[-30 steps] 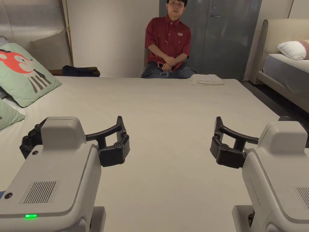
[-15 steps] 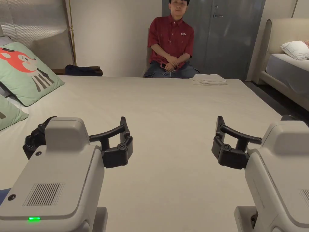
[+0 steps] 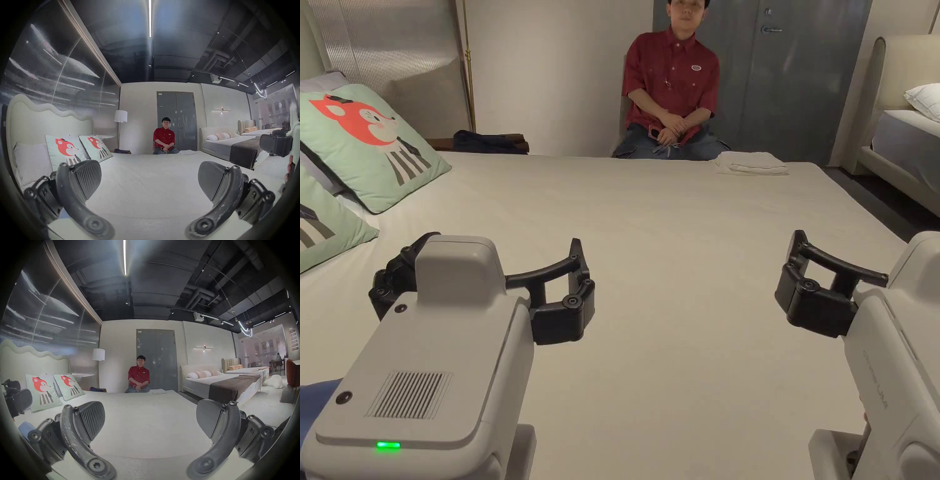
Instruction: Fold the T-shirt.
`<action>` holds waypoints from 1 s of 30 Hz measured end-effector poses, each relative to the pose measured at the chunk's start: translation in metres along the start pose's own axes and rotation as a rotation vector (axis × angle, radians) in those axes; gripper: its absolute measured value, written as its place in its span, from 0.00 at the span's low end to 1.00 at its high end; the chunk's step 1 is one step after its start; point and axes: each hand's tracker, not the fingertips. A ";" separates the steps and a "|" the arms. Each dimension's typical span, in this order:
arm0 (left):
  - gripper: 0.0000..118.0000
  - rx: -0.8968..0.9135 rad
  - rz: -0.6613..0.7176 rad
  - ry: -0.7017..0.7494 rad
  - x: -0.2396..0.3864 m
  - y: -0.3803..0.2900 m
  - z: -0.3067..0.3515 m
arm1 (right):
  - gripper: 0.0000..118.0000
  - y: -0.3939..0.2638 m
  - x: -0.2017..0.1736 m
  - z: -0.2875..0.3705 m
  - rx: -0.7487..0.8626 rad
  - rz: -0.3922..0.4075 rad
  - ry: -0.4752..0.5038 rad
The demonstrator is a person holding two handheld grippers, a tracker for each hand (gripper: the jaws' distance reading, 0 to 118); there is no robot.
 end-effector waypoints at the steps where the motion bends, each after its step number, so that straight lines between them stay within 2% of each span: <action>1: 0.98 0.001 -0.001 0.000 0.000 0.001 0.000 | 0.95 0.000 0.000 0.000 -0.001 0.000 0.005; 6: 0.98 -0.001 -0.005 -0.007 0.001 0.002 0.000 | 0.95 0.000 0.002 0.001 -0.016 -0.012 0.036; 9: 0.98 -0.005 -0.007 -0.007 0.001 0.002 -0.001 | 0.95 -0.002 -0.004 0.002 -0.022 0.050 -0.016; 14: 0.98 -0.010 -0.005 -0.015 0.001 0.001 -0.002 | 0.95 -0.004 -0.005 0.001 -0.036 0.044 0.014; 30: 0.98 -0.016 0.001 -0.026 0.003 0.000 -0.002 | 0.95 -0.001 -0.004 0.001 -0.019 0.030 -0.008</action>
